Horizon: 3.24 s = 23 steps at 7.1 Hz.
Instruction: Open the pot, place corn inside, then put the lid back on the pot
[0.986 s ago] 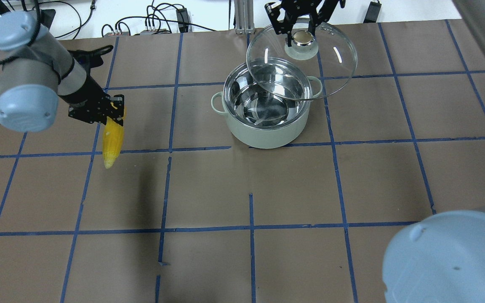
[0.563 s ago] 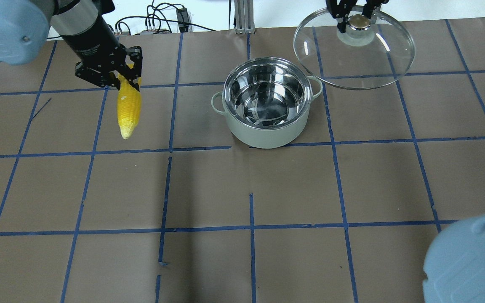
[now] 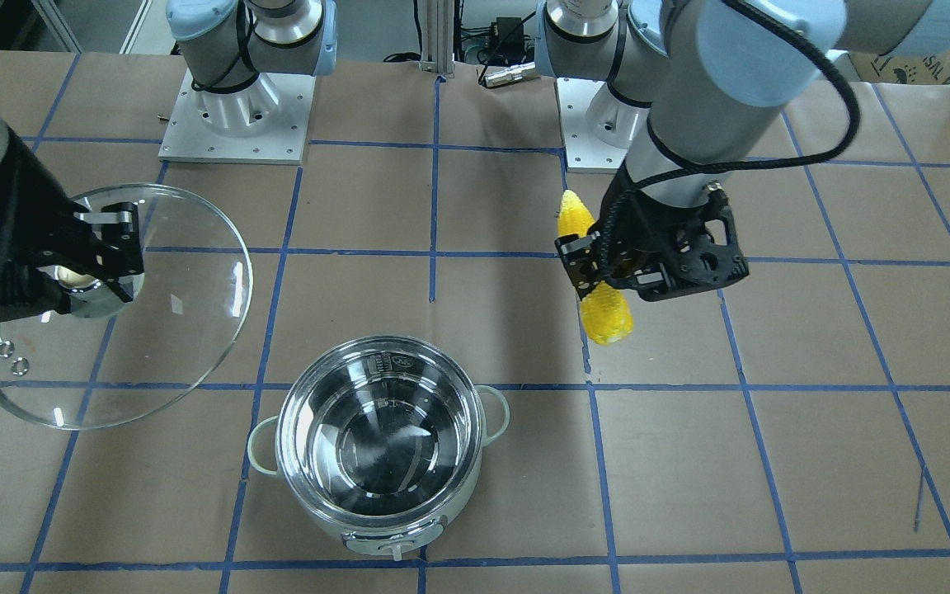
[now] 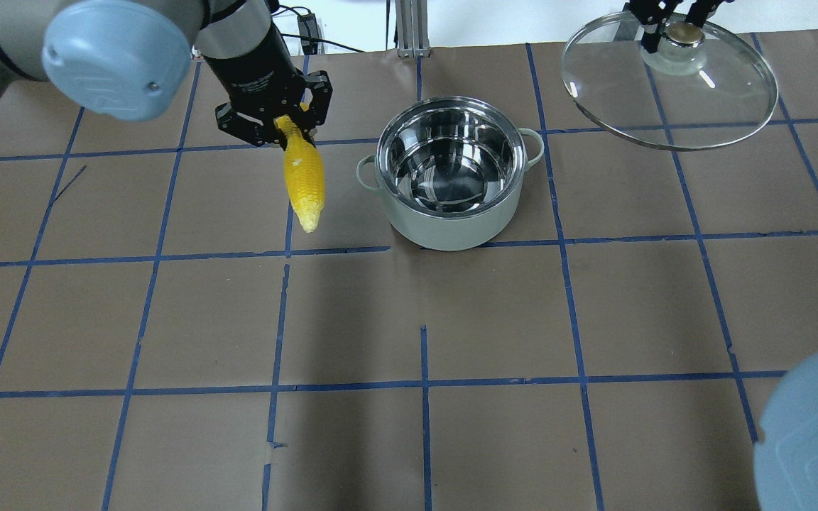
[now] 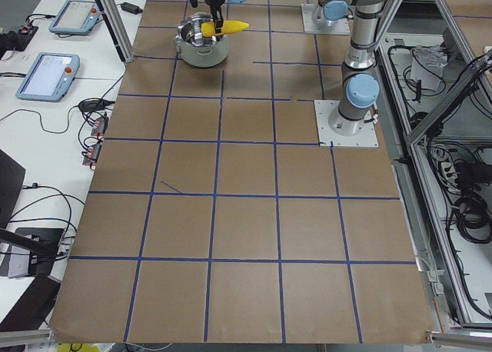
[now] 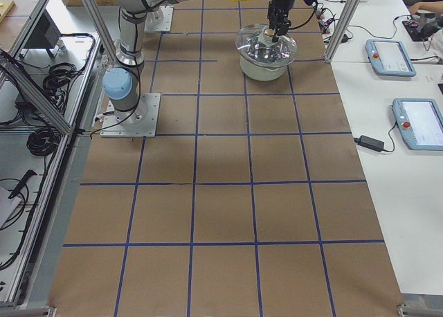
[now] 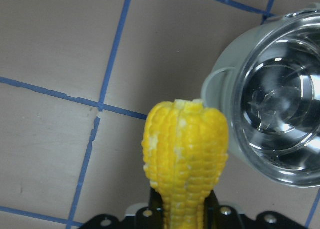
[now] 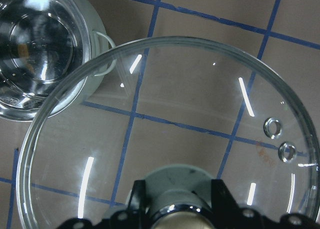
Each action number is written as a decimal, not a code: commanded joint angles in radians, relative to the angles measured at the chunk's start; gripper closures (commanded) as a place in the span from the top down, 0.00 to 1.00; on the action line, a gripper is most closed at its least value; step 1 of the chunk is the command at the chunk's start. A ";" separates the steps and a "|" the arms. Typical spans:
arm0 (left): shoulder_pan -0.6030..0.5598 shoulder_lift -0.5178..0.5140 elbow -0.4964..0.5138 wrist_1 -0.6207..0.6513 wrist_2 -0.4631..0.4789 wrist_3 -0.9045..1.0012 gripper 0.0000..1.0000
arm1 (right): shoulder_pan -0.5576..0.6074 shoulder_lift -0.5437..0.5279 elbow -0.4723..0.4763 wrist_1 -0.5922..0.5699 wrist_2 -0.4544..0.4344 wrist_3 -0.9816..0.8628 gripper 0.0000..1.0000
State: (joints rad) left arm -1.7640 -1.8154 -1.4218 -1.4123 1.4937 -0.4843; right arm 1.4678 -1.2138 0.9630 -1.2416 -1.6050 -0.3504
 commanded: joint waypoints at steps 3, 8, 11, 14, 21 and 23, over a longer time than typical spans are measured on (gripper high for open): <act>-0.109 -0.100 0.004 0.198 -0.003 -0.060 0.03 | -0.009 -0.001 -0.001 -0.024 0.007 -0.002 0.36; -0.138 -0.246 0.169 0.260 -0.039 -0.068 0.03 | -0.001 -0.054 0.069 -0.036 0.053 0.016 0.34; -0.166 -0.268 0.173 0.254 -0.041 -0.099 1.00 | -0.001 -0.186 0.244 -0.099 0.077 0.022 0.34; -0.161 -0.254 0.152 0.242 -0.036 0.031 1.00 | 0.000 -0.294 0.397 -0.216 0.068 0.021 0.34; 0.214 0.175 -0.372 0.230 -0.110 0.639 1.00 | 0.032 -0.356 0.546 -0.309 0.059 0.054 0.34; 0.389 0.229 -0.353 0.037 -0.052 0.655 1.00 | 0.035 -0.349 0.546 -0.323 0.039 0.082 0.34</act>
State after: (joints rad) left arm -1.4807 -1.6193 -1.7782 -1.2727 1.4048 0.1573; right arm 1.5010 -1.5671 1.5087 -1.5545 -1.5519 -0.2871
